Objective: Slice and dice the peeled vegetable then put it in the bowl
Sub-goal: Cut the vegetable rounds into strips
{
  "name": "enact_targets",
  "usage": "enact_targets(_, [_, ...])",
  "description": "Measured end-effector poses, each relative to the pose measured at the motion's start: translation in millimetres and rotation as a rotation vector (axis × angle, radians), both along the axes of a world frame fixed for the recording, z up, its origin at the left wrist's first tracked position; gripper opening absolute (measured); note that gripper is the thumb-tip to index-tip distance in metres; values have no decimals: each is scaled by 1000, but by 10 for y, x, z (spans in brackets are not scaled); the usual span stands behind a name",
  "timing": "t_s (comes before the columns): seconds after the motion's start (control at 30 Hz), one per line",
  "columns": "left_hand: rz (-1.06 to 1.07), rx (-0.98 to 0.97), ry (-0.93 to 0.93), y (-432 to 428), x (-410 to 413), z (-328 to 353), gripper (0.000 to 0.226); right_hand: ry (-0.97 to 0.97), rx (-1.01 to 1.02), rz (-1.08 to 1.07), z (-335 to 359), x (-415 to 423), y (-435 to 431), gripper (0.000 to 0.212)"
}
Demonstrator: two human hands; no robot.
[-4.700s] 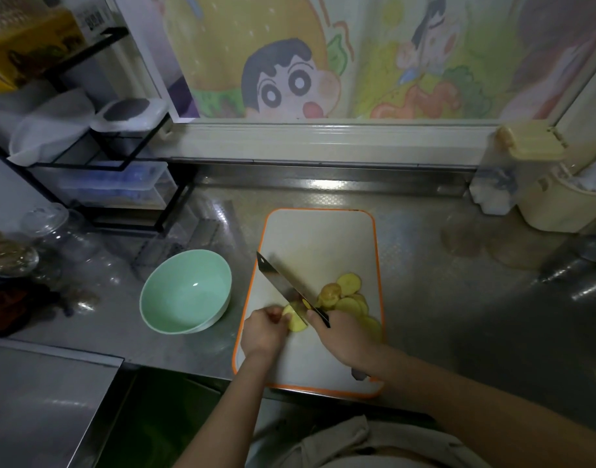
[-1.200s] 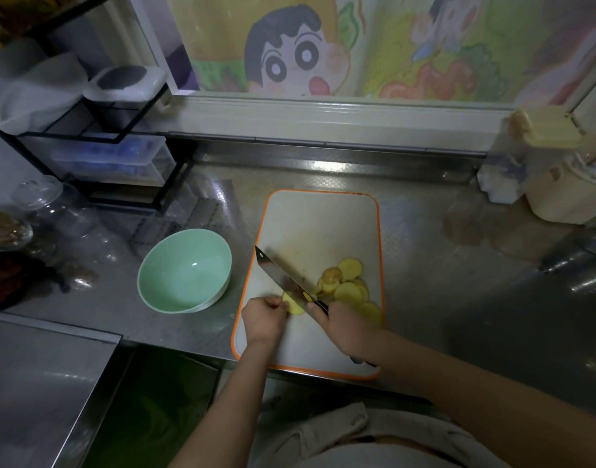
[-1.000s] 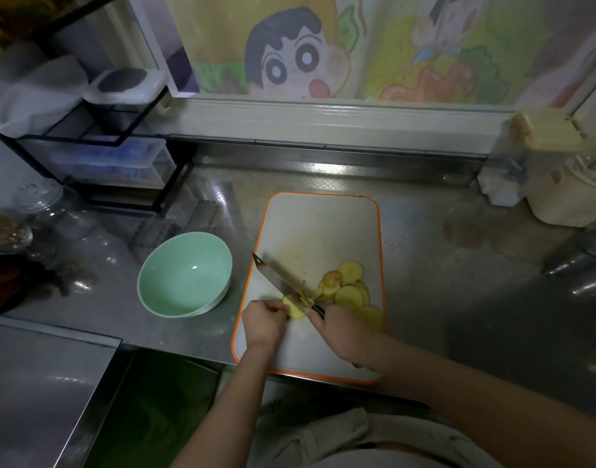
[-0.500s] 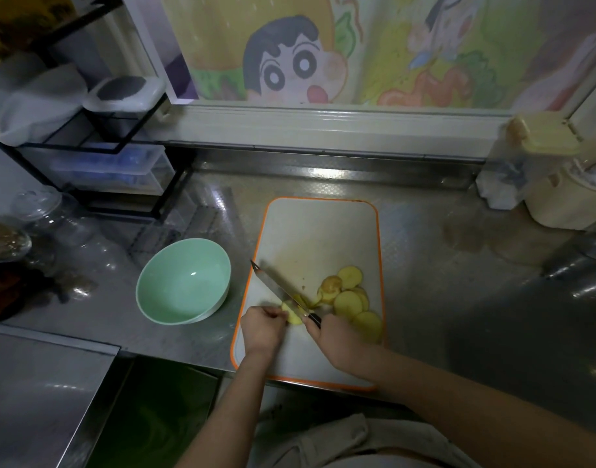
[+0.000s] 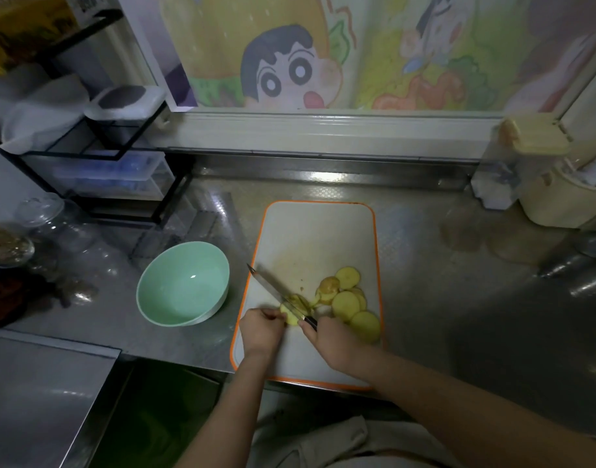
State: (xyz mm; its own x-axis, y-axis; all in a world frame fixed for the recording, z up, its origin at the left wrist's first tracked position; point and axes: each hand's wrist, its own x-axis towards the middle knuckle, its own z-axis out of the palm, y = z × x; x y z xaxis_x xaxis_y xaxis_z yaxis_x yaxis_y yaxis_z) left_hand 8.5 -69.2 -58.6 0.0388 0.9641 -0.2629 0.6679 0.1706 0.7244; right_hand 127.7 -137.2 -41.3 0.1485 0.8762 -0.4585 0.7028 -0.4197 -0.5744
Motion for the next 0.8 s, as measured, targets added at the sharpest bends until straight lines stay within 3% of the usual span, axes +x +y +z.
enact_targets(0.43, [-18, -6, -6, 8, -18, -8, 14, 74, -40, -34, -2, 9, 19, 45])
enact_targets(0.6, [-18, -19, -7, 23, -14, -21, 14, -48, -45, -41, -49, -6, 59, 42])
enact_targets(0.8, [-16, -13, -12, 32, -18, -18, 13, 45, -21, -60, -120, 30, 49, 58])
